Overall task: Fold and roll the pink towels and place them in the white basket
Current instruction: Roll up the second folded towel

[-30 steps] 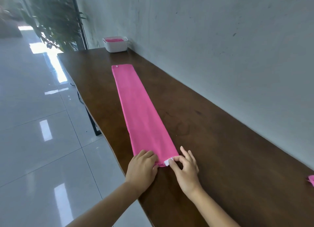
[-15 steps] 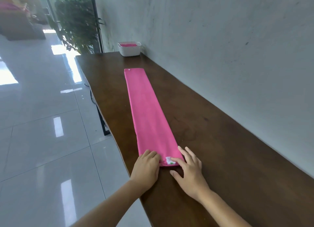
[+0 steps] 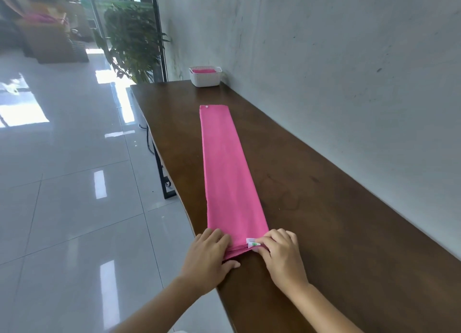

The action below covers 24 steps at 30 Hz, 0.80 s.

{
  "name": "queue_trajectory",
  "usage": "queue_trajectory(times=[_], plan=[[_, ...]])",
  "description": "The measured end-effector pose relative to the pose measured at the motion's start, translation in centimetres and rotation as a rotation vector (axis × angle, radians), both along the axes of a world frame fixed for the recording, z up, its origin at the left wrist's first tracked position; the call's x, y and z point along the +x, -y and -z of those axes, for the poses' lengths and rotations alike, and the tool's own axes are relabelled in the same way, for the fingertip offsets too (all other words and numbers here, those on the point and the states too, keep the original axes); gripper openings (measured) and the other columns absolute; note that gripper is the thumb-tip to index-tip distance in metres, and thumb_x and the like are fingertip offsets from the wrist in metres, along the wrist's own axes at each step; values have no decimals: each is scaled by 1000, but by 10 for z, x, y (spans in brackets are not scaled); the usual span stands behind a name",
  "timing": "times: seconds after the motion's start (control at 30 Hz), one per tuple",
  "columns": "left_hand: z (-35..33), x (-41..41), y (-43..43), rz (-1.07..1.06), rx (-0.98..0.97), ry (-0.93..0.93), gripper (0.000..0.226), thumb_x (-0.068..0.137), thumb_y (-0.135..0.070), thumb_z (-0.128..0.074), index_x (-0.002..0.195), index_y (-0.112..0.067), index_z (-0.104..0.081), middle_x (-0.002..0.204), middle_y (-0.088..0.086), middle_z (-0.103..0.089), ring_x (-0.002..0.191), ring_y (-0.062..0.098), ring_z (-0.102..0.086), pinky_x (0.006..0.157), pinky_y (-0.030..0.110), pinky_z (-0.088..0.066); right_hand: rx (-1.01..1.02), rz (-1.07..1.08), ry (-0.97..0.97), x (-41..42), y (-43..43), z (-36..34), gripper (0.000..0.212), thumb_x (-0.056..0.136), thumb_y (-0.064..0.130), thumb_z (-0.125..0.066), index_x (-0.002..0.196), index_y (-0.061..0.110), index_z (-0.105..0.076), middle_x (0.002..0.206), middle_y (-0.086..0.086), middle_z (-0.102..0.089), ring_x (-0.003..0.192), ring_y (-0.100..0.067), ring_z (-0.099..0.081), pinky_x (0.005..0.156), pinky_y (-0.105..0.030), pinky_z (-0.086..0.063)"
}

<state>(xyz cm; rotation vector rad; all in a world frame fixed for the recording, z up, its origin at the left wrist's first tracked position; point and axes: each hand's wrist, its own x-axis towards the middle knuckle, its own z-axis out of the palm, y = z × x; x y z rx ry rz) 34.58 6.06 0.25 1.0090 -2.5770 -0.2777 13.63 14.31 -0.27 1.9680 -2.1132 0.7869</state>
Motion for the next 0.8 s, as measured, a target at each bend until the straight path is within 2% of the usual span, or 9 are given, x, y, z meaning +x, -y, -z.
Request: queue_trajectory(times=[0.07,0.17,0.23,0.33,0.47,0.57,0.7,0.8], plan=[[4,6,-1,-3,-63,-39,29,90,-58,-50,92,-30,-57,91,-15,-54,81,10,-47,71,24,-49,10,10,52,-2,0,-1,10,85,40,-75,91,31,-73,84,19,-58,83,-5,-52,84,-25,-36],[5,8,-1,-48,-85,-81,28,100,-43,-42,87,-25,-59,86,-11,-57,76,12,-46,65,27,-50,72,1,62,-3,0,-4,11,84,31,-80,89,30,-70,85,19,-58,82,-5,-51,82,-23,-34],[2,7,-1,-101,12,-118,32,103,-44,-39,86,-25,-58,86,-12,-57,78,10,-45,68,26,-49,116,7,68,-2,-1,-6,11,86,26,-78,90,30,-69,85,19,-57,82,-5,-51,80,-24,-35],[-2,9,0,-138,183,-170,24,104,-40,-48,91,-24,-60,90,-15,-57,87,10,-46,77,22,-42,199,4,95,0,-3,-8,7,92,26,-72,93,30,-68,88,21,-56,84,-5,-50,78,-25,-35],[-8,13,2,-182,268,-151,17,100,-35,-58,88,-23,-61,83,-15,-56,87,11,-47,72,22,-34,352,-41,130,-1,-5,-13,12,103,27,-54,107,31,-64,102,20,-56,96,-3,-47,85,-22,-36],[-10,10,2,-266,336,-163,13,96,-33,-62,88,-24,-60,85,-12,-61,88,10,-50,69,19,-37,376,-18,244,0,-5,-20,10,104,25,-53,107,30,-60,104,18,-55,96,-2,-50,75,-13,-40],[-12,3,-8,-288,219,-175,12,92,-24,-67,88,-21,-56,94,-9,-54,89,13,-51,79,24,-46,341,-22,314,1,-2,-21,9,102,22,-57,106,31,-58,108,18,-53,97,-1,-56,73,-8,-44],[-9,-3,-17,-187,-23,-199,13,85,-14,-71,87,-16,-59,92,-1,-55,80,17,-52,69,29,-52,242,-65,102,-1,-5,-18,15,95,20,-66,109,23,-63,111,12,-55,97,-5,-55,75,-14,-51]])
